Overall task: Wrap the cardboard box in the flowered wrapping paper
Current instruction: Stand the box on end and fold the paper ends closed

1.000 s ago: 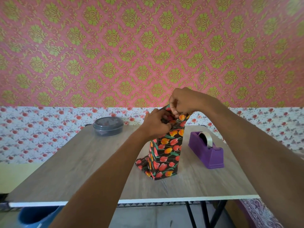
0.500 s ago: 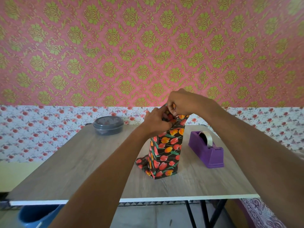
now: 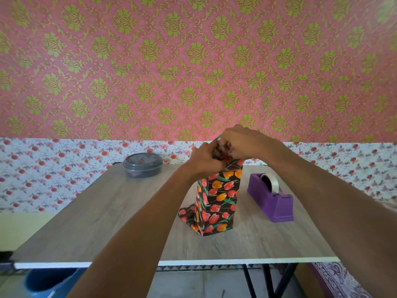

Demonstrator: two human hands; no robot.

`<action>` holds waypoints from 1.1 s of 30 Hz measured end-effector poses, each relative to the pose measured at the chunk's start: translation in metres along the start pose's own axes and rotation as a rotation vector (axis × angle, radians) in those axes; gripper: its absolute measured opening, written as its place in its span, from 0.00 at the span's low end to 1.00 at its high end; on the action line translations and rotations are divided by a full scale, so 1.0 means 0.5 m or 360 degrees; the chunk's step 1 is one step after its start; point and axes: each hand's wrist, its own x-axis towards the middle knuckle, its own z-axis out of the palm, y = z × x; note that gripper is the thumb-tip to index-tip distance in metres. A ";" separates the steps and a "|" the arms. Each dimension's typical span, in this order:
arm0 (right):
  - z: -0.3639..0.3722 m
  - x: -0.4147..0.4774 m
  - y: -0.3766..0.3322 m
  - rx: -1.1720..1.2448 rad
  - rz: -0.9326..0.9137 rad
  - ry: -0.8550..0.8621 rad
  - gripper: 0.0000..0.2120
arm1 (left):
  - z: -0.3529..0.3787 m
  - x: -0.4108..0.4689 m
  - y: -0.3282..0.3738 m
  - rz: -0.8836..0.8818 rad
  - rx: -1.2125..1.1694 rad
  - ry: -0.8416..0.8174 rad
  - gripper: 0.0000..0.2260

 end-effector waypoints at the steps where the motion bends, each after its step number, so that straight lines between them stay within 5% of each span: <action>1: 0.000 0.001 0.003 0.0041 -0.0001 -0.0001 0.19 | -0.001 0.001 -0.001 -0.0004 -0.0011 -0.0009 0.28; 19: -0.011 -0.020 0.033 0.0792 0.0311 0.0028 0.16 | 0.012 0.005 -0.023 0.0009 -0.0464 0.0295 0.11; 33: -0.024 -0.034 0.008 0.0974 0.0397 0.0007 0.19 | 0.038 0.009 -0.014 -0.0003 -0.0147 0.0590 0.05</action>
